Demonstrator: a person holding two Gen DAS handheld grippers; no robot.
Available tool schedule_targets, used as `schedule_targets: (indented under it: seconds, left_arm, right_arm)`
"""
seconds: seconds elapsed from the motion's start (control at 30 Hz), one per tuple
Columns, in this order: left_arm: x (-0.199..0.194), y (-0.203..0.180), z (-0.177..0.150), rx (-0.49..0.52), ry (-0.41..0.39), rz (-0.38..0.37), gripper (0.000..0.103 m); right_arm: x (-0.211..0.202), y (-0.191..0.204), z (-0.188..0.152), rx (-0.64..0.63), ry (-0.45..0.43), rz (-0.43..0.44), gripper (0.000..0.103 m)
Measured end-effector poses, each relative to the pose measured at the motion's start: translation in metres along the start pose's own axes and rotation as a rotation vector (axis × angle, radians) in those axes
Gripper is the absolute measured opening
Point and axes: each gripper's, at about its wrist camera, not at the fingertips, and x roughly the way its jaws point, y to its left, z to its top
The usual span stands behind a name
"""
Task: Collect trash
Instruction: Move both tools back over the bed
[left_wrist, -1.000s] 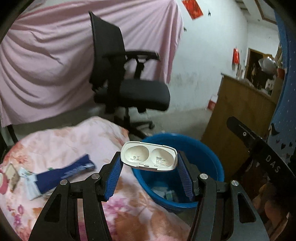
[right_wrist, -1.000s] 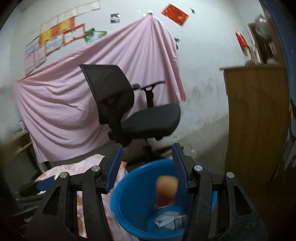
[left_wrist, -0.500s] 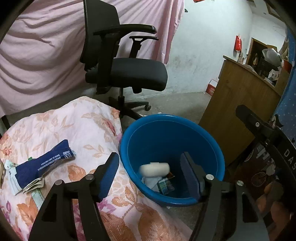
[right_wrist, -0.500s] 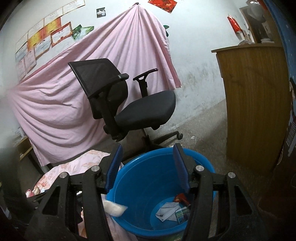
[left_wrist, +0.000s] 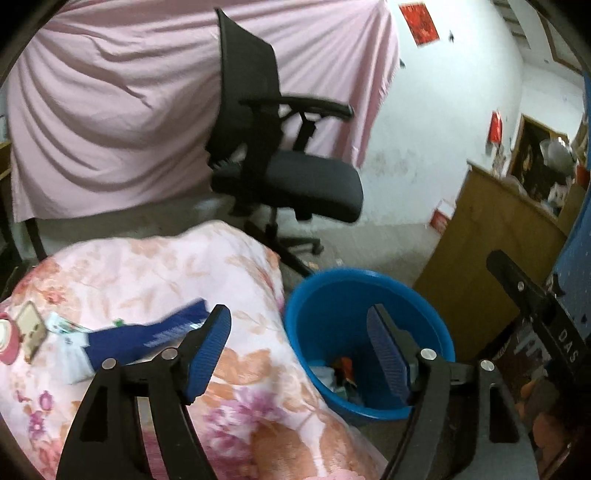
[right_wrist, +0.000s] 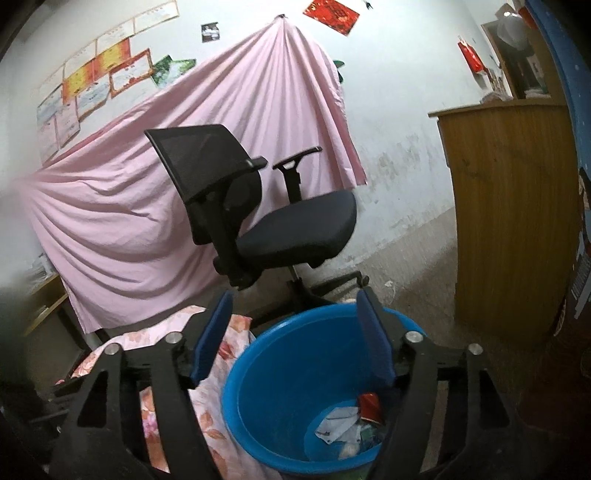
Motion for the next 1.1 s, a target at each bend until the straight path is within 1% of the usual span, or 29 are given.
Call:
schedule_targets:
  seconds: [0.07,0.1,0.2,0.3,0.47,0.63,0.8,0.93,1.1]
  left_arm:
    - [-0.013,0.009,0.002,-0.021,-0.049,0.012,0.090]
    - [-0.025,0.015,0.003,-0.038,-0.095,0.024,0.094]
    - [-0.049,0.031,0.004,-0.068,-0.190,0.040,0.098]
    - [-0.072,0.046,0.004,-0.087,-0.263,0.074,0.100]
    - [-0.107,0.070,-0.001,-0.091,-0.363,0.131,0.101]
    - [-0.142,0.095,-0.015,-0.082,-0.448,0.219,0.101]
    - [-0.171,0.117,-0.032,-0.086,-0.508,0.292,0.101]
    - [-0.185,0.133,-0.046,-0.084,-0.541,0.343,0.101]
    - [-0.200,0.155,-0.063,-0.087,-0.589,0.399,0.101]
  right_arm:
    - [-0.006,0.007,0.002,-0.009,-0.027,0.014,0.101]
    - [-0.008,0.011,0.002,-0.013,-0.041,0.020,0.103]
    - [-0.019,0.026,0.005,-0.038,-0.096,0.050,0.103]
    - [-0.031,0.041,0.006,-0.066,-0.154,0.091,0.103]
    - [-0.042,0.072,0.003,-0.140,-0.216,0.138,0.103]
    - [-0.053,0.103,-0.005,-0.205,-0.263,0.200,0.103]
    - [-0.061,0.129,-0.013,-0.239,-0.301,0.253,0.103]
    - [-0.061,0.148,-0.021,-0.259,-0.303,0.288,0.103]
    - [-0.058,0.173,-0.034,-0.314,-0.274,0.326,0.103]
